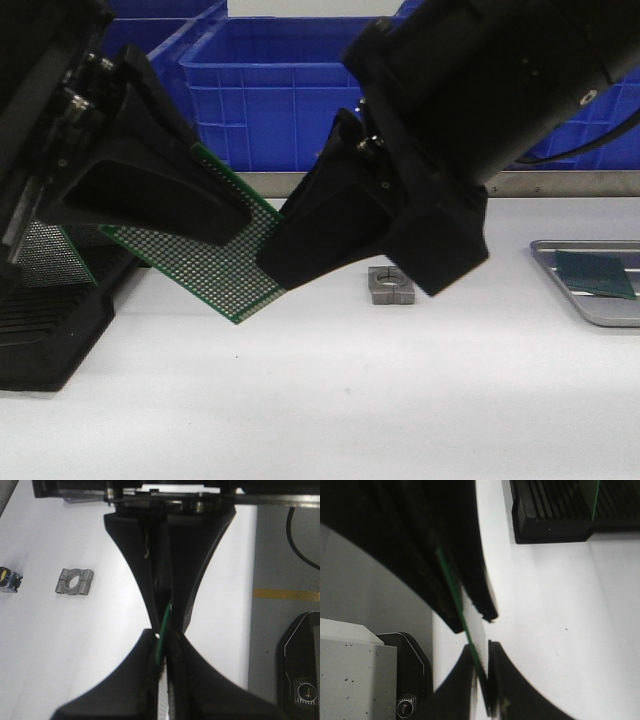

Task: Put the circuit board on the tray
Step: 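Grasp the held board's edge with the right gripper, then carry the board with the right gripper and lay it on the tray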

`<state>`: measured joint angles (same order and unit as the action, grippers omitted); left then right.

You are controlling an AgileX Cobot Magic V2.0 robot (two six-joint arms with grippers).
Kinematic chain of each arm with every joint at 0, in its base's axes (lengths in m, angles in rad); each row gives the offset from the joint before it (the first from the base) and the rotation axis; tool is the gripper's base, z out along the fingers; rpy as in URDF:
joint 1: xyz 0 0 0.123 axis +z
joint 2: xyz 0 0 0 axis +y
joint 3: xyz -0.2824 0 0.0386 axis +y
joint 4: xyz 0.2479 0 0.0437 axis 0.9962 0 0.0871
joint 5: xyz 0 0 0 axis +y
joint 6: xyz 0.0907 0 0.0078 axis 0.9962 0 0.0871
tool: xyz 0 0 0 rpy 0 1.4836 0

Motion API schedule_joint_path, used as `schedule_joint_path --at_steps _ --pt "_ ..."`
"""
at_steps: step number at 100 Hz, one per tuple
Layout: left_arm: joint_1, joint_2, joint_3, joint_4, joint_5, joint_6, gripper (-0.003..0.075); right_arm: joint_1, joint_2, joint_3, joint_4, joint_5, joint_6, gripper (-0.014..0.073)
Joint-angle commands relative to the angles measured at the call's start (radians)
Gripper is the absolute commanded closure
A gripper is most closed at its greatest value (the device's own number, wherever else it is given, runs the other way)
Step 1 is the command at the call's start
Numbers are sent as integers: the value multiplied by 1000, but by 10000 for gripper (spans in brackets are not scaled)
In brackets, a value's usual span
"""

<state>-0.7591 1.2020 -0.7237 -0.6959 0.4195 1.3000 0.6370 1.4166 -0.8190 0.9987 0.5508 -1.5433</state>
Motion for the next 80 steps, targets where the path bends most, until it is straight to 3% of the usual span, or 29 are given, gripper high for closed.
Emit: schedule_joint_path --at_steps 1,13,26,36,57,80 --pt "-8 -17 -29 -33 -39 -4 601 -2 -27 -24 66 -15 14 662" --pt "-8 -17 -29 -33 -46 -4 326 -2 -27 -24 72 -19 15 662" --pt "-4 -17 -29 -25 -82 -4 180 -34 -27 -24 72 -32 55 662" --pt "-1 -25 -29 -23 -141 -4 173 -121 -27 -24 72 -23 132 662" --pt "-1 -47 -29 -23 -278 -4 173 -406 -27 -24 72 90 267 662" --pt "-1 -45 -29 -31 -292 -8 174 -707 -27 -24 72 64 361 662"
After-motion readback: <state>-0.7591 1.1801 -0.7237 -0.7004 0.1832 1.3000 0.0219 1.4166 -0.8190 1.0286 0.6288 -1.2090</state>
